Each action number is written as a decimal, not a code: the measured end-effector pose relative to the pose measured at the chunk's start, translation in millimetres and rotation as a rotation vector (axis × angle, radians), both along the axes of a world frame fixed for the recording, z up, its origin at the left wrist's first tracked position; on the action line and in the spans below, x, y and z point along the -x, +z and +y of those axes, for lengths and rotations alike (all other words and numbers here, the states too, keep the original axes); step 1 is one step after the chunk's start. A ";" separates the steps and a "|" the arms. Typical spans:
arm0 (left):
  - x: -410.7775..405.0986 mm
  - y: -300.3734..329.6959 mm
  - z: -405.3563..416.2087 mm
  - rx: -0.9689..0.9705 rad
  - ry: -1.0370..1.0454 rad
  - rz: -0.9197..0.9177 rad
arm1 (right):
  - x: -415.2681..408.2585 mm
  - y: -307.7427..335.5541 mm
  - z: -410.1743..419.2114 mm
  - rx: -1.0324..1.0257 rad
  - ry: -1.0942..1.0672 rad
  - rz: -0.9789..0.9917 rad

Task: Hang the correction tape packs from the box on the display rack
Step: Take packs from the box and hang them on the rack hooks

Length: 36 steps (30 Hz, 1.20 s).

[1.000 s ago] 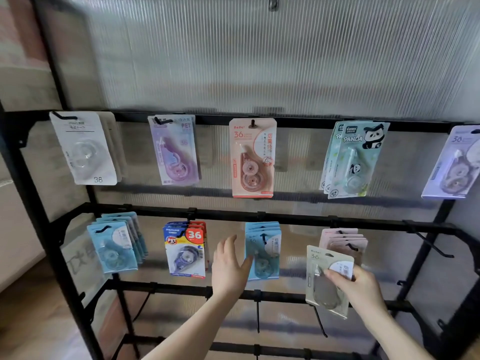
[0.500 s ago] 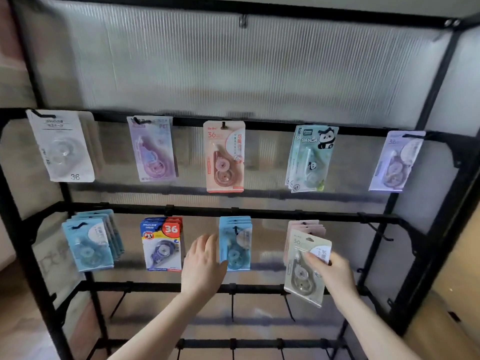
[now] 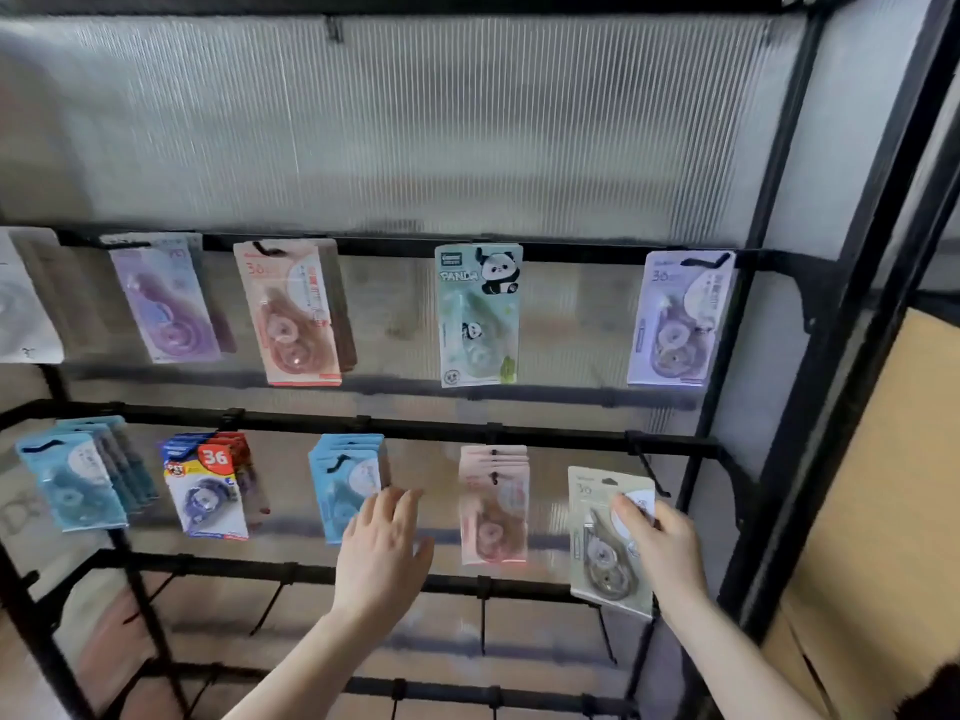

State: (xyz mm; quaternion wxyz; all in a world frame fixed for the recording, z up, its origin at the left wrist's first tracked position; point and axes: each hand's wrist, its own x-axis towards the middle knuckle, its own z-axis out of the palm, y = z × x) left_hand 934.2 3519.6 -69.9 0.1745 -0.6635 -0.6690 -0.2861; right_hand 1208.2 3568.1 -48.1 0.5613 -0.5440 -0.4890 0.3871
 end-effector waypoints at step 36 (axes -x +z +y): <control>-59.2 -14.1 24.9 0.072 -0.027 0.003 | -64.5 -14.3 50.7 -0.095 -0.037 -0.214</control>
